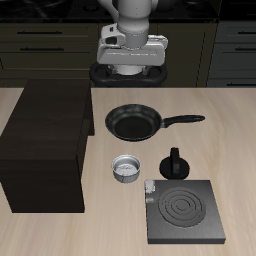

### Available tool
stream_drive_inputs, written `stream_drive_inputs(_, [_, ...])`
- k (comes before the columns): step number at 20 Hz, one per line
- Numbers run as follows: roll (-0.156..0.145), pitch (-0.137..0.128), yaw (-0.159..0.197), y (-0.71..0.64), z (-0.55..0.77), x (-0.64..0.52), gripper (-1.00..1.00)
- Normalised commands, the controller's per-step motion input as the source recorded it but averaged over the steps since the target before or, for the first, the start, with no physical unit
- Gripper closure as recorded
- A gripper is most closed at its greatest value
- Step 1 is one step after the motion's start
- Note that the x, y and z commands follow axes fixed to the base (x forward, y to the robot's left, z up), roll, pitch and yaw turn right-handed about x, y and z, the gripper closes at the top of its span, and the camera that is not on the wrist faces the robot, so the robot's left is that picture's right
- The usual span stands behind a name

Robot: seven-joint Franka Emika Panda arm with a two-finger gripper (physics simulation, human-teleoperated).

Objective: Place the ramekin on the bottom layer of the wooden shelf

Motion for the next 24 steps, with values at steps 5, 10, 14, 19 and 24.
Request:
stream_drive_inputs(5, [-0.001,-0.002,-0.003,0.04,-0.06,0.29,-1.0])
stream_drive_inputs(10, [0.008,-0.029,-0.021,0.02,0.02,0.31,-1.0])
stream_drive_inputs(14, [-0.004,0.047,-0.025,-0.06,-0.03,0.44,-1.0])
stream_drive_inputs(19, [-0.012,0.013,-0.007,-0.06,-0.02,0.26,-1.0])
stream_drive_inputs(24, [-0.001,0.02,-0.019,-0.04,0.0,0.26,-1.0])
